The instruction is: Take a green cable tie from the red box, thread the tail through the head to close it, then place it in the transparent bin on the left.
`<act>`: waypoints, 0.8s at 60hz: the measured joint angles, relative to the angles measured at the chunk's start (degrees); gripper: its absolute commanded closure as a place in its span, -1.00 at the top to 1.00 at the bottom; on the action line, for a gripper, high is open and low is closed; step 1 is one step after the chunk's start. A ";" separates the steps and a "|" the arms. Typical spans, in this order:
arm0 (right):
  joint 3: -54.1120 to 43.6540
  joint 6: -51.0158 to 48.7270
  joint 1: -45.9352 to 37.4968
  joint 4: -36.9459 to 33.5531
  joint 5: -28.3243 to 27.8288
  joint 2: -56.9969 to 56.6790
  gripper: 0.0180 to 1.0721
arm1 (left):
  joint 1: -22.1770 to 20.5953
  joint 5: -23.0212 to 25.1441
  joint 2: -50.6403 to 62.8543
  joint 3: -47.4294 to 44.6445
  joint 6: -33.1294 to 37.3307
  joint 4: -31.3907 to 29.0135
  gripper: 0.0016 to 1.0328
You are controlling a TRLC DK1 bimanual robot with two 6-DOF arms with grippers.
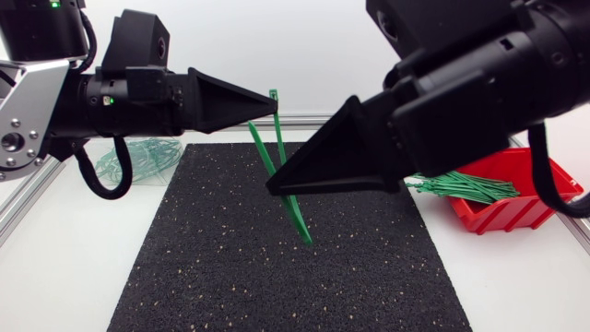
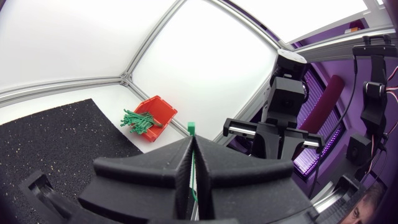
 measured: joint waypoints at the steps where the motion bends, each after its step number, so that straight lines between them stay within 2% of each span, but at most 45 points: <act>1: 0.04 0.15 0.24 0.02 -0.04 0.02 -0.90 | 0.00 0.02 -0.07 -0.09 -0.02 0.00 -0.93; 16: 0.28 8.98 2.93 0.90 2.82 -0.20 -0.90 | -0.07 0.07 -1.77 -1.11 -0.02 0.66 -0.93; 26: -3.08 19.76 2.93 9.33 6.51 -4.94 -0.90 | -0.07 0.20 -2.23 -1.49 -0.02 1.03 -0.93; 36: -3.21 27.80 2.64 9.81 1.22 -6.54 -0.90 | -0.28 0.22 -2.32 -1.55 -0.02 1.11 -0.93; 48: -4.63 34.60 2.38 10.19 -1.97 -5.90 -0.90 | -0.98 0.20 -2.40 -1.55 -0.02 1.57 -0.93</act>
